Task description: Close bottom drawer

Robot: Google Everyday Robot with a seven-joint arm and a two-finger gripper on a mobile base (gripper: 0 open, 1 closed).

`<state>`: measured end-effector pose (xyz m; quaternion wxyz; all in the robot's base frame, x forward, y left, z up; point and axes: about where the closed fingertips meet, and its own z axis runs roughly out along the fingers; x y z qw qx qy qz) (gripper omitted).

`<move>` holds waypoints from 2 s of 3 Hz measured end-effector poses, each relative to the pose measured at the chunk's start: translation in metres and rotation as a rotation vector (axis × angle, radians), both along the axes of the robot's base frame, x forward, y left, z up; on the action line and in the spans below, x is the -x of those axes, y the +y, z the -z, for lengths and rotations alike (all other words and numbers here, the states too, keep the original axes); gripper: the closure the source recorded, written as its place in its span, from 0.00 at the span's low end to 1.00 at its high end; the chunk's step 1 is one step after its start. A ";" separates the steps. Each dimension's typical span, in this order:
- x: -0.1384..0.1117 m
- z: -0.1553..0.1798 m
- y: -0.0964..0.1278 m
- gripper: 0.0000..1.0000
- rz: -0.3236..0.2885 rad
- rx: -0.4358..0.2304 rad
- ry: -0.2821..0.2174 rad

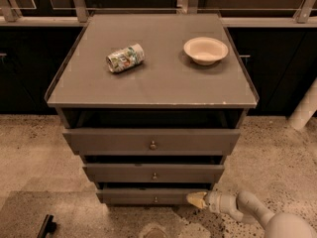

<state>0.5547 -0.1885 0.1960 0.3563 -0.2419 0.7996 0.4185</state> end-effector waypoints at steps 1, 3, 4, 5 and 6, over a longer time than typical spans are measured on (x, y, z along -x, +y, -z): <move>-0.023 -0.008 -0.010 1.00 0.051 0.046 -0.036; -0.034 -0.013 -0.015 1.00 0.089 0.071 -0.059; -0.032 -0.013 -0.014 1.00 0.089 0.071 -0.059; -0.011 -0.016 -0.011 1.00 0.114 0.072 -0.052; 0.011 -0.046 -0.048 0.82 0.247 0.134 -0.042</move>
Offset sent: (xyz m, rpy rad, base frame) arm 0.0640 -0.0392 0.0172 -0.1306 -0.0920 -0.1827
